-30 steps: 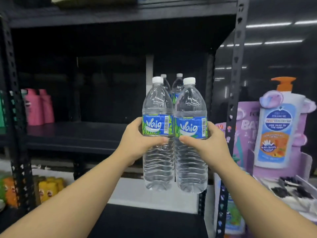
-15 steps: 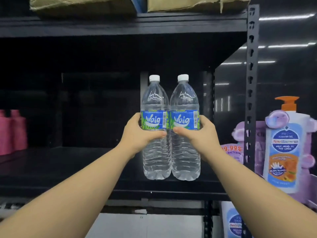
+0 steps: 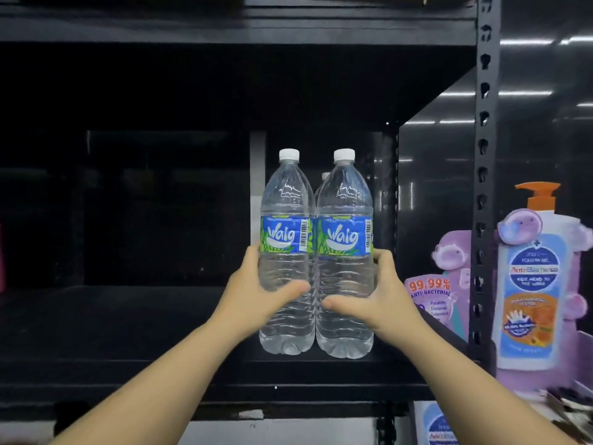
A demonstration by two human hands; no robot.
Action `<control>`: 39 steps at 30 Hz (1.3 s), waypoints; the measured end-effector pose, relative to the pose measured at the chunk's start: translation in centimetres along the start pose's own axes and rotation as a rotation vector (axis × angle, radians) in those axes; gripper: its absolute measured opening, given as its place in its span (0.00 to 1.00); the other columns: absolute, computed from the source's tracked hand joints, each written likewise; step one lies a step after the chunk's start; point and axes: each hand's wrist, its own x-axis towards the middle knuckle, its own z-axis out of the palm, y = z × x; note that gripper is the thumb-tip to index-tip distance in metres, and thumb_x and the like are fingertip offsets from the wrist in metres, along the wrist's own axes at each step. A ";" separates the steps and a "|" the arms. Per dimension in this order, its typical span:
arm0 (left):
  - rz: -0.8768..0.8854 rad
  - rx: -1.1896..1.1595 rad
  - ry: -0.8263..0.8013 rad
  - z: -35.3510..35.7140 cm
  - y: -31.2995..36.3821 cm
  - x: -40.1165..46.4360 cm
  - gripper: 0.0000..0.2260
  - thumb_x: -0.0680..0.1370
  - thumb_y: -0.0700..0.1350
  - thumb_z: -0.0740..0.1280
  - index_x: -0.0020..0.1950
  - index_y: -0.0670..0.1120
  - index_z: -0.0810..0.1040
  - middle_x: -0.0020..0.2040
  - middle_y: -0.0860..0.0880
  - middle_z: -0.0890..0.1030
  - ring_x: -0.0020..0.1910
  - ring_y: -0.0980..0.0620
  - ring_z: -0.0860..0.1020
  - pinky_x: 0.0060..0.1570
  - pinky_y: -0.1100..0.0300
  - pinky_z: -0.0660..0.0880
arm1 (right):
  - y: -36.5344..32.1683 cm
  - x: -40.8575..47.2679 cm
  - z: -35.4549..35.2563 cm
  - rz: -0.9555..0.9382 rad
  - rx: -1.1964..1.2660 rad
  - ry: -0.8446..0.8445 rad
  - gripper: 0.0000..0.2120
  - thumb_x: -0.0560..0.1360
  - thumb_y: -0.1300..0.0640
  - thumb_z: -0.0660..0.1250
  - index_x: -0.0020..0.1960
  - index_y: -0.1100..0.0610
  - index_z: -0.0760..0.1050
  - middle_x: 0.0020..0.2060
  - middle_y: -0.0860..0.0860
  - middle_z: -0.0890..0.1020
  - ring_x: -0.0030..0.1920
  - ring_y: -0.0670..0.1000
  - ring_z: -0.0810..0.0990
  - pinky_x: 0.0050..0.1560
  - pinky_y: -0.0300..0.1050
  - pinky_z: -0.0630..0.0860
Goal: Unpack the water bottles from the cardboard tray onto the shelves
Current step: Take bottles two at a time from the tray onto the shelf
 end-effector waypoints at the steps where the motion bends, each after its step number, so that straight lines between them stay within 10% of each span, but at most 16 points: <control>1: -0.014 0.016 -0.037 0.1 -0.2 -0.3 0.38 0.66 0.59 0.83 0.70 0.65 0.66 0.59 0.65 0.83 0.55 0.69 0.81 0.55 0.64 0.76 | 0.2 -0.3 -0.1 -0.010 0.000 -0.006 0.46 0.56 0.46 0.88 0.66 0.41 0.66 0.58 0.40 0.84 0.57 0.39 0.84 0.63 0.52 0.79; 9: -0.019 0.002 -0.058 0.9 -1.3 -1.8 0.48 0.67 0.58 0.82 0.76 0.63 0.53 0.63 0.62 0.81 0.57 0.69 0.80 0.61 0.59 0.76 | 1.2 -2.4 0.9 -0.050 0.015 0.088 0.44 0.63 0.51 0.86 0.71 0.40 0.66 0.57 0.39 0.84 0.57 0.38 0.84 0.61 0.45 0.79; 13: 0.036 0.053 -0.068 1.0 -1.7 -2.2 0.48 0.71 0.56 0.79 0.81 0.63 0.51 0.73 0.61 0.67 0.61 0.84 0.64 0.65 0.64 0.66 | 1.5 -2.8 0.9 -0.050 -0.017 0.060 0.45 0.63 0.51 0.85 0.73 0.40 0.64 0.62 0.40 0.82 0.61 0.39 0.82 0.64 0.48 0.79; 20: -0.060 0.019 0.023 0.5 -2.5 -2.1 0.43 0.67 0.54 0.84 0.75 0.65 0.63 0.61 0.61 0.80 0.56 0.68 0.79 0.55 0.65 0.75 | 1.6 -2.5 0.8 0.008 -0.066 0.124 0.44 0.60 0.56 0.84 0.71 0.40 0.67 0.53 0.41 0.84 0.52 0.35 0.82 0.49 0.29 0.76; 29: -0.257 0.025 0.060 0.5 -4.1 0.3 0.33 0.66 0.55 0.84 0.65 0.55 0.71 0.55 0.58 0.82 0.54 0.59 0.82 0.47 0.61 0.76 | 3.1 0.2 0.3 0.227 -0.186 0.169 0.33 0.62 0.50 0.85 0.59 0.50 0.70 0.47 0.39 0.81 0.50 0.43 0.82 0.43 0.37 0.74; 39: -0.316 0.147 -0.045 1.3 -5.6 4.7 0.35 0.63 0.59 0.85 0.62 0.57 0.70 0.58 0.55 0.83 0.56 0.52 0.82 0.61 0.50 0.79 | 3.1 3.8 1.4 0.309 -0.316 0.055 0.33 0.63 0.47 0.85 0.59 0.53 0.70 0.50 0.47 0.83 0.47 0.47 0.81 0.38 0.39 0.71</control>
